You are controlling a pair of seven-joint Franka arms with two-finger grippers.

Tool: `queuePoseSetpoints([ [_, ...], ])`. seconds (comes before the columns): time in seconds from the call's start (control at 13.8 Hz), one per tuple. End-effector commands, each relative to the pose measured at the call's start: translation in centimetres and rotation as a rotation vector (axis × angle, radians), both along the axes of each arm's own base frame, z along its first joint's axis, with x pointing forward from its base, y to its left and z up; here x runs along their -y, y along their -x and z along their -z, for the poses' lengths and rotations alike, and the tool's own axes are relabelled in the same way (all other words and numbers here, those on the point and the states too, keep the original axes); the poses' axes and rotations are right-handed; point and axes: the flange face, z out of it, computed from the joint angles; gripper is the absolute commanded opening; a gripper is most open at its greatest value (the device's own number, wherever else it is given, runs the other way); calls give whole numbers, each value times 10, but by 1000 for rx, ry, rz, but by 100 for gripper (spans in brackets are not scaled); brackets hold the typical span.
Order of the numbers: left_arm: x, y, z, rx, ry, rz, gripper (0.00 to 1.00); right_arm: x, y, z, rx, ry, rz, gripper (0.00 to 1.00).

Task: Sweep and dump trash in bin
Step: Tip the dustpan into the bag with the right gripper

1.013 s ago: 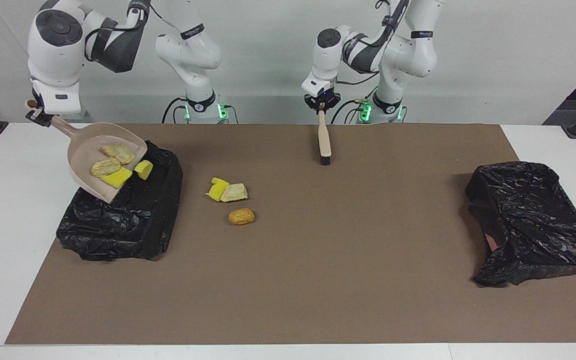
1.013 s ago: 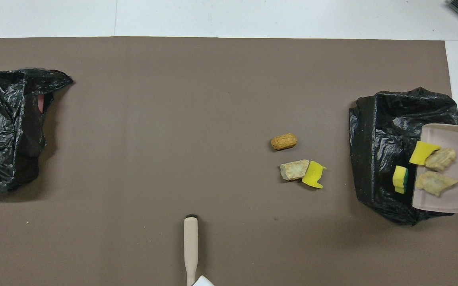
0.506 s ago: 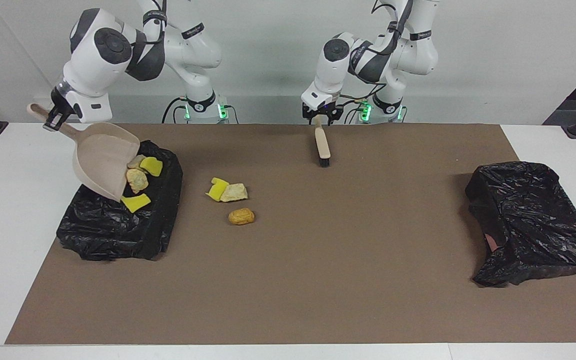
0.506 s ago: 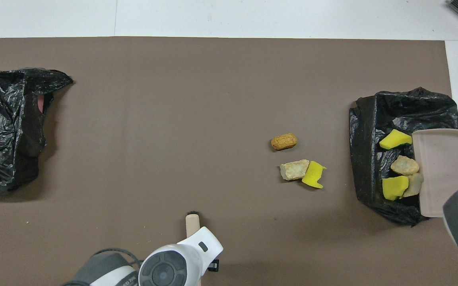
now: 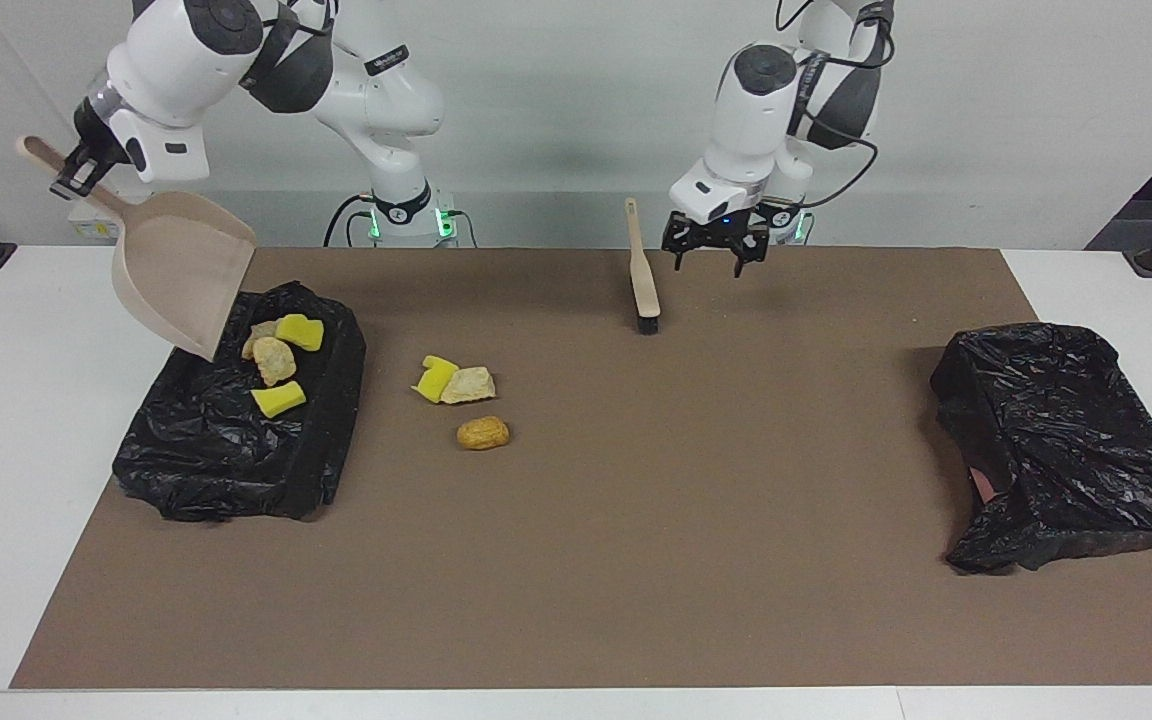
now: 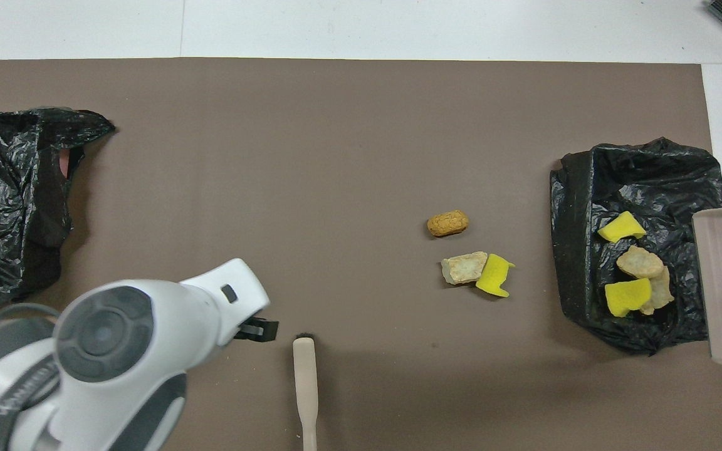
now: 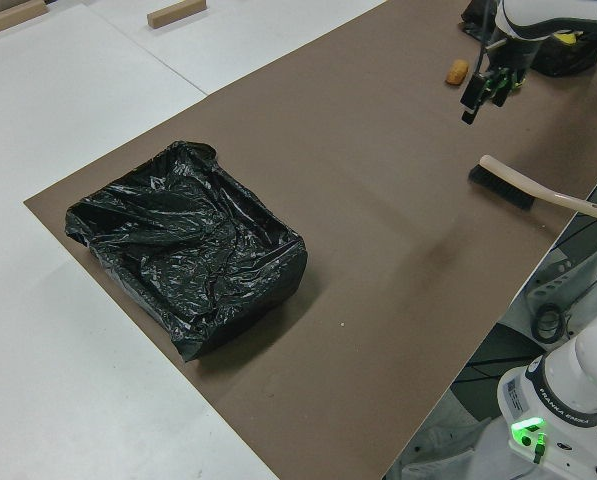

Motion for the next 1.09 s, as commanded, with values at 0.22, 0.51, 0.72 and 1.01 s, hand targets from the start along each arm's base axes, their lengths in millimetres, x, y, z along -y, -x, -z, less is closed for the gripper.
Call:
queuePoseSetpoints([
  [0.22,-99,-79,-118,53,-11,25,100,-89,9,1,156,-280,163,0],
  [0.51,-129,-96,-167,22,-3,29,100,-149,16,26,384,-465,539,0],
  [0.72,-133,-114,-181,9,-1,17,100,-212,18,46,536,-507,851,0],
  [1.01,-139,-120,-185,3,7,9,100,-310,2,98,668,-524,1161,0],
])
